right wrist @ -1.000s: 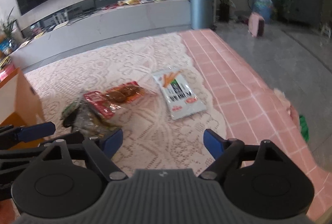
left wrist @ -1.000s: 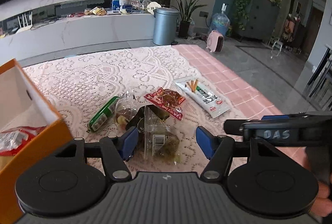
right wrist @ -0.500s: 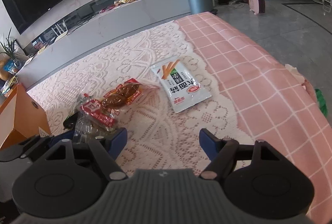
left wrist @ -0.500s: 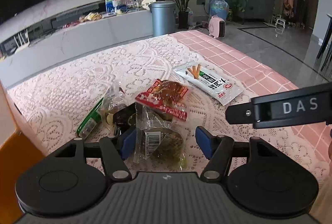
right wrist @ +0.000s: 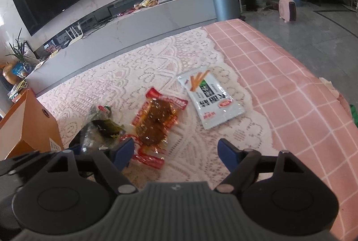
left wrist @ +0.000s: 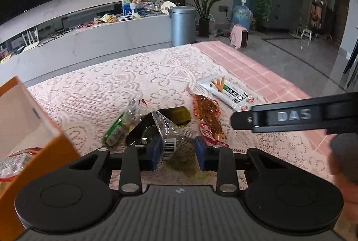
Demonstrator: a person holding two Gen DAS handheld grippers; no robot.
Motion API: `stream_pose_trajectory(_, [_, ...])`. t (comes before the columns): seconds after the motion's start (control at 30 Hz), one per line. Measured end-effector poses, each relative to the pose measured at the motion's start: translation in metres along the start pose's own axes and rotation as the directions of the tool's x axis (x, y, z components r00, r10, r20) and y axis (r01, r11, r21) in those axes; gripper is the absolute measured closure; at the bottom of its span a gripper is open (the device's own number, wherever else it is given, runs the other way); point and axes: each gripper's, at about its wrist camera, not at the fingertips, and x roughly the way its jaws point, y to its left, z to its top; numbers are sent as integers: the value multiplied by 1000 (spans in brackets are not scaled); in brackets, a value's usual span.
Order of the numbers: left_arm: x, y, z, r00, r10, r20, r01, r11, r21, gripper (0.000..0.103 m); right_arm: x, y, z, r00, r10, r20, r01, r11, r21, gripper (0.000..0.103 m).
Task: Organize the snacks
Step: 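Grasp the clear bag of dark snacks with the left tool while the right tool grasps the red spicy-strip packet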
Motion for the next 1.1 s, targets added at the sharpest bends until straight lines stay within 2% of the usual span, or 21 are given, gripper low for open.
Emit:
stream_pose_trajectory(0.27, [-15,16,7,999,50,18,-49,998,-38,67,34,14,13,1000,6,-30,-6,1000,3,20])
stream_pose_trajectory(0.5, [-15,20,6,998,64,19,-64,998,-26,67,61,25,16,997,10,-77,-12,1000,-20,22])
stream_pose_trajectory(0.6, [-16,19,5,998,63,19,-63,998,-28,67,73,30,13,991,13,-129,-18,999,-38,22])
stream_pose_trajectory(0.83, [-16,19,3,996,91,25,-91,996,-6,66,80,53,-1,991,-75,-109,47,970,-237,23])
stream_pose_trajectory(0.9, [-16,20,2,996,90,25,-90,996,-6,66,79,58,-6,991,-95,-92,64,954,-293,31])
stream_pose_trajectory(0.97, [-17,20,2,996,84,23,-84,996,-9,66,77,60,-8,994,-76,-80,47,947,-318,50])
stream_pose_trajectory(1.03, [-17,21,2,996,81,22,-81,997,-15,66,75,64,-10,994,-85,-66,57,936,-348,53])
stream_pose_trajectory(1.1, [-18,22,2,997,79,21,-78,997,-21,66,72,64,-10,995,-87,-53,63,935,-349,60])
